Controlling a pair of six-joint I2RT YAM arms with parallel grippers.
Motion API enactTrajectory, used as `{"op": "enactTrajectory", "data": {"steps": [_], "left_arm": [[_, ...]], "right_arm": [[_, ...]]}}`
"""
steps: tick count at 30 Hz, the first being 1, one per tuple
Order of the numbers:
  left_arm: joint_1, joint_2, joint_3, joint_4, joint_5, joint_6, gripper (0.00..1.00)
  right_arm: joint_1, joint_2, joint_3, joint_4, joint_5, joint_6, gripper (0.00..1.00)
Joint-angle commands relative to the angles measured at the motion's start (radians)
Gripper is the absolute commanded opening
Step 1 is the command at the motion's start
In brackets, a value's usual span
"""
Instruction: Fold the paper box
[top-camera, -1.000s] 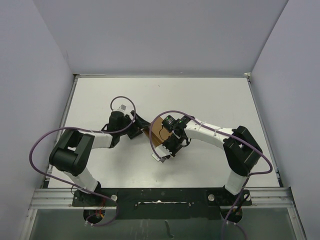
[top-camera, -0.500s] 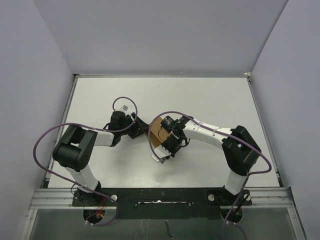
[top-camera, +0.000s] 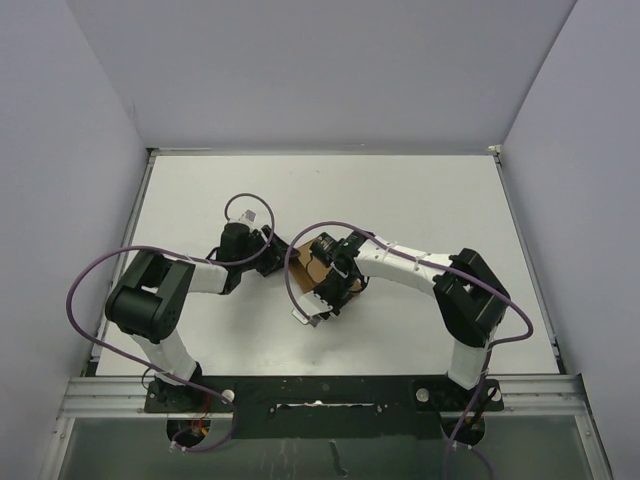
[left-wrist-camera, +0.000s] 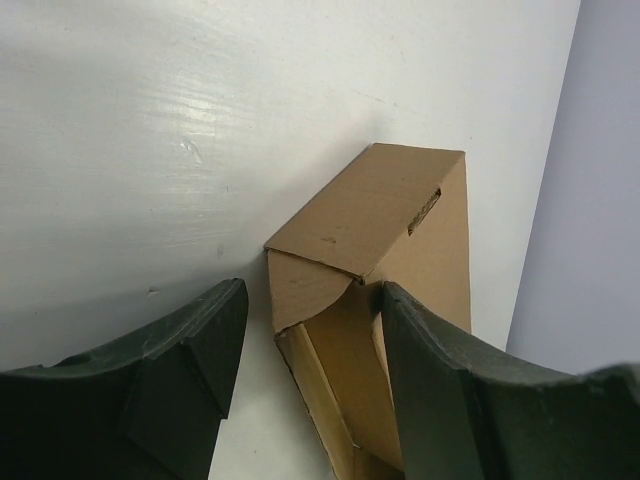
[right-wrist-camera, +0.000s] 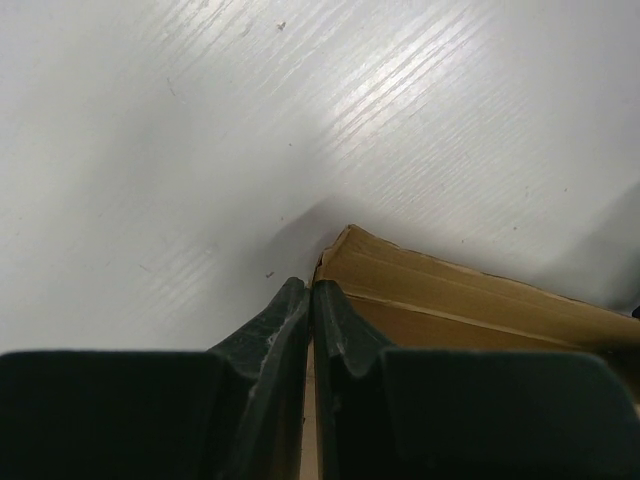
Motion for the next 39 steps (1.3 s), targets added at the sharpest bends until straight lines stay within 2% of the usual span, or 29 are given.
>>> {"op": "enactTrajectory", "data": {"steps": [1,25,39], "left_arm": [[-0.017,0.031,-0.026,-0.033,-0.018,0.039,0.53],[-0.032,0.025,-0.032,-0.046,-0.028,0.036,0.52],[-0.034,0.024,-0.025,-0.052,-0.025,0.036,0.5]], "right_arm": [[0.01,0.006,0.059,0.039,-0.043,0.056,0.07],[0.06,0.05,0.044,0.141,0.049,0.209,0.1],[0.067,0.054,0.068,0.151,0.053,0.207,0.08]]}}
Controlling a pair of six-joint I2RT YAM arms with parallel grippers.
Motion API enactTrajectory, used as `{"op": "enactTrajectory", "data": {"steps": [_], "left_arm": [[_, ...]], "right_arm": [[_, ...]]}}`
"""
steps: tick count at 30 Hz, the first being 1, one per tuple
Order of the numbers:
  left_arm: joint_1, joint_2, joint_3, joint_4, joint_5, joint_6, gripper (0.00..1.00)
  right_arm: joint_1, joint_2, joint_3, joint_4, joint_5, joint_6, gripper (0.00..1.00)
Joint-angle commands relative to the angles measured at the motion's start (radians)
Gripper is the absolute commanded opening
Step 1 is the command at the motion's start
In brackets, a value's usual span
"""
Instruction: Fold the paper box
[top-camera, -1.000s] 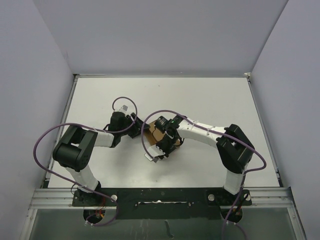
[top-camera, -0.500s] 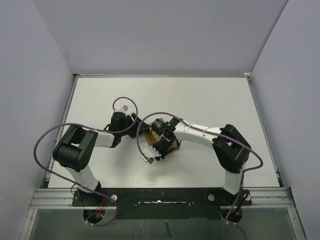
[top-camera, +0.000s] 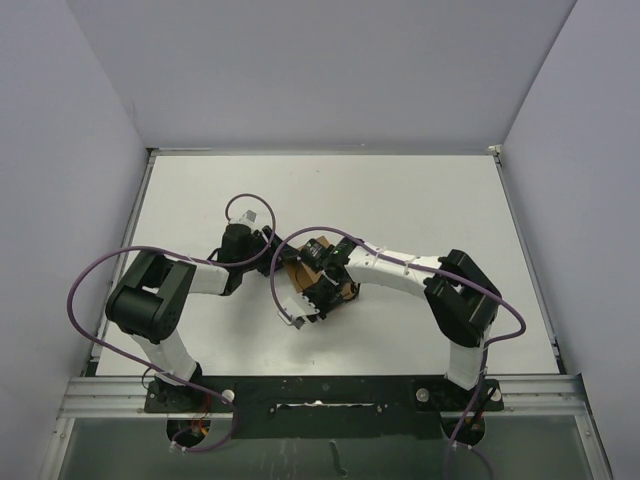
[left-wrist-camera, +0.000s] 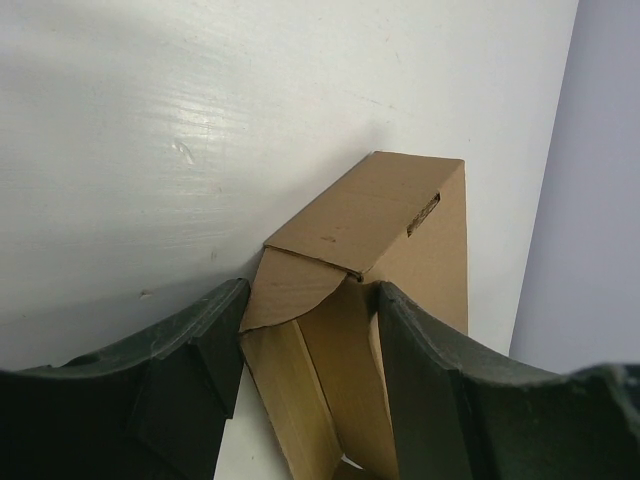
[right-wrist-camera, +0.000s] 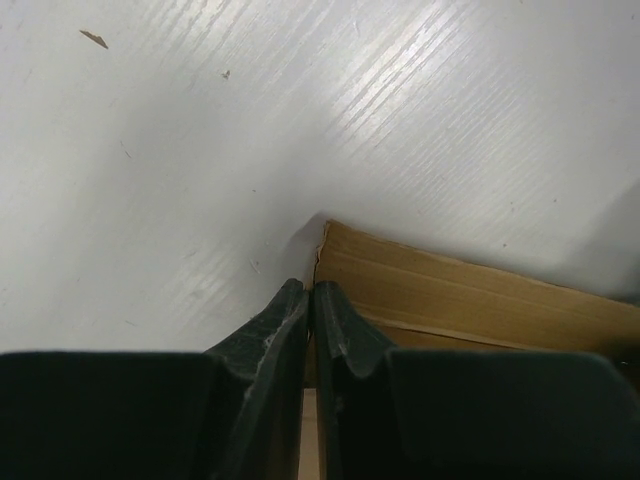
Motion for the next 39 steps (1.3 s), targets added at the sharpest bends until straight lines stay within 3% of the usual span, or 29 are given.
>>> {"op": "enactTrajectory", "data": {"steps": [1,28,39], "left_arm": [[-0.02,0.023,-0.015,-0.076,-0.002,0.036,0.5],[-0.024,0.032,-0.006,-0.081,-0.002,0.031,0.47],[-0.021,0.03,-0.011,-0.078,0.0,0.03,0.47]], "right_arm": [[0.002,0.012,0.053,0.059,0.004,-0.007,0.08],[-0.025,0.063,0.103,0.013,-0.067,-0.053,0.07],[-0.029,-0.024,0.066,0.007,-0.061,-0.041,0.07]]}}
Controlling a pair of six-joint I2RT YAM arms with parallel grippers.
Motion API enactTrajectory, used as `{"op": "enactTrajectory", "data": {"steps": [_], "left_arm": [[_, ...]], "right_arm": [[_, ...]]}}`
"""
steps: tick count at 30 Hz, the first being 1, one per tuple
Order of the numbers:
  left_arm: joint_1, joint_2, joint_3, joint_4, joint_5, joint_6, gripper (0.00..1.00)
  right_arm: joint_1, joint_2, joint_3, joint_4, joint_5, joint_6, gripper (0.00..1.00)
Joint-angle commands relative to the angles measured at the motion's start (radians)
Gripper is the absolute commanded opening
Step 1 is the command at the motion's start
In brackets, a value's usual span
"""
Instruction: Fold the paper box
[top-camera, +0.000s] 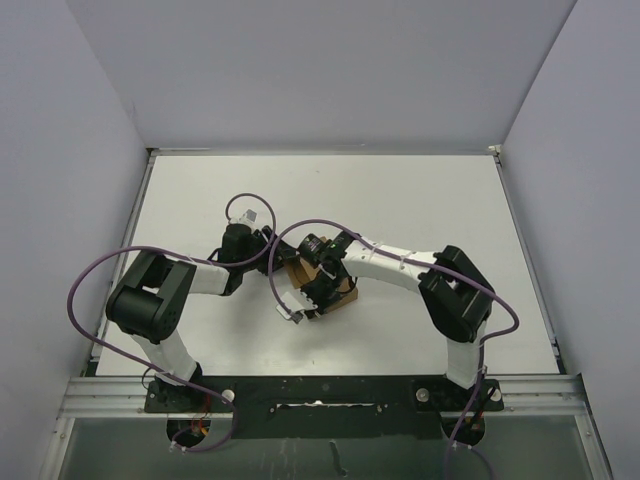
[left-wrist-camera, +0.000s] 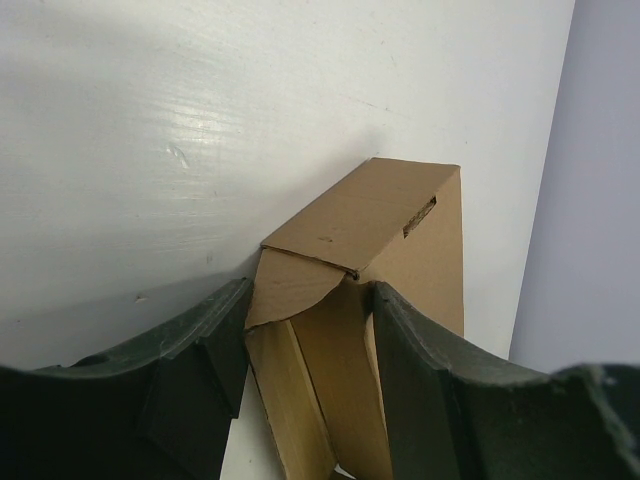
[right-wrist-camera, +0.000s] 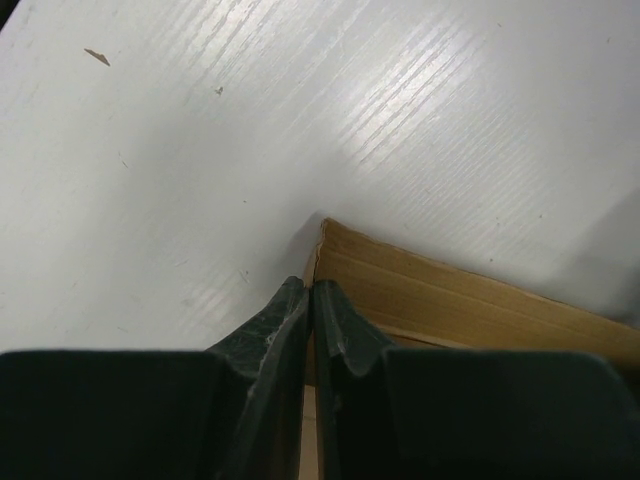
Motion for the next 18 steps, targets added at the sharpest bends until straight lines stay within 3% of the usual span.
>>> {"op": "enactTrajectory", "data": {"steps": [1,18], "left_arm": [[-0.018,0.031,-0.011,-0.085,0.004,0.03,0.47],[-0.015,0.031,-0.008,-0.088,0.0,0.026,0.47]], "right_arm": [[-0.007,-0.078,-0.001,0.052,0.003,-0.009,0.07],[0.009,-0.145,-0.093,0.137,0.045,0.108,0.07]]}}
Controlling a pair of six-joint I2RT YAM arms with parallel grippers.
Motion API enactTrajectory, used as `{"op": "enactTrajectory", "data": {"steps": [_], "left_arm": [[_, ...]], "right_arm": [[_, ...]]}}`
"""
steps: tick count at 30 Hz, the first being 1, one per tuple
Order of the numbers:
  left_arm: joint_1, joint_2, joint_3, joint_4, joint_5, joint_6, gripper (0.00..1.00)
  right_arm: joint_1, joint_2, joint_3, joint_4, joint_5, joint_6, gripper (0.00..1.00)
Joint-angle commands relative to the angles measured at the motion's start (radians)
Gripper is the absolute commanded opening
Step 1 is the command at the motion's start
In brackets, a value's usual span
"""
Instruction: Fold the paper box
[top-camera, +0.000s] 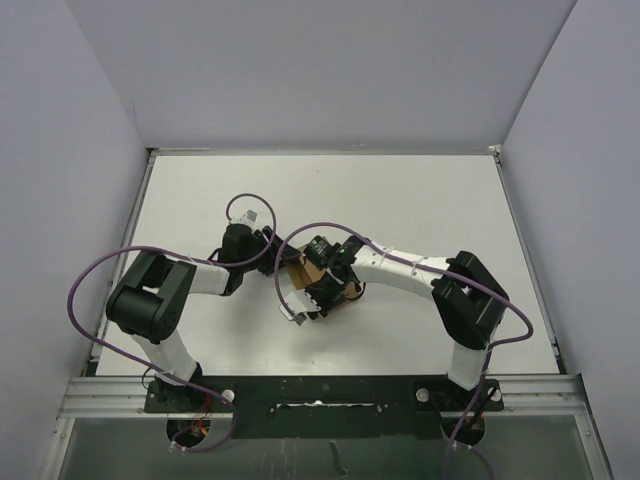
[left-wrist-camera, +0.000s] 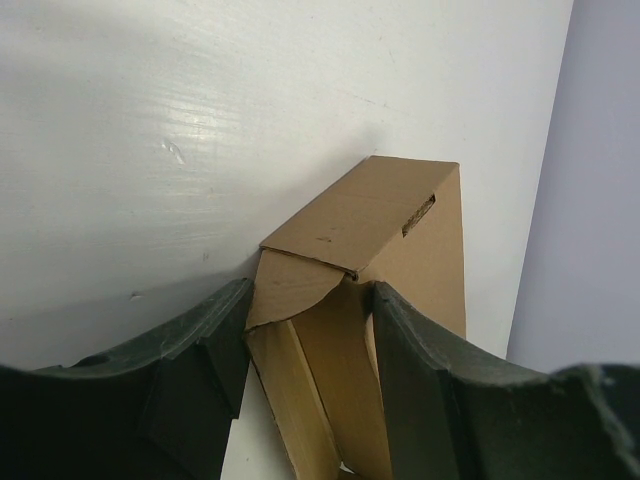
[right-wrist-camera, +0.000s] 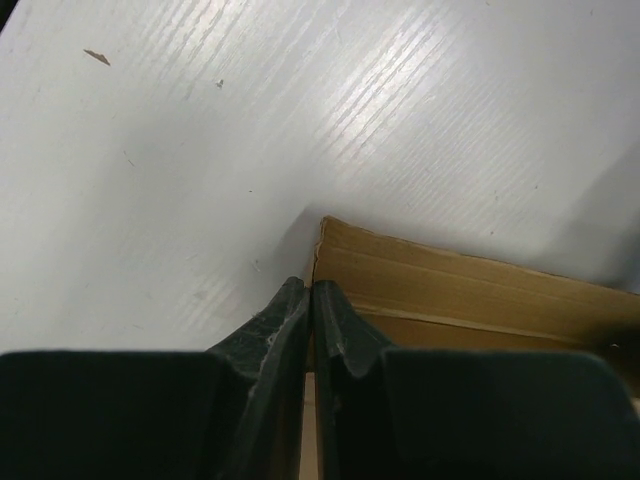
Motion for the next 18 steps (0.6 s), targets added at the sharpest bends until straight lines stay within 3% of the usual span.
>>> {"op": "enactTrajectory", "data": {"steps": [1,12,18], "left_arm": [[-0.013,0.029,-0.008,-0.089,-0.004,0.028,0.47],[-0.013,0.031,-0.002,-0.091,-0.006,0.027,0.46],[-0.013,0.03,-0.001,-0.095,-0.008,0.028,0.47]], "right_arm": [[0.008,-0.052,0.001,0.069,0.028,0.068,0.06],[0.022,-0.052,-0.03,0.144,0.155,0.235,0.07],[0.026,-0.063,-0.048,0.166,0.174,0.24,0.08]]}}
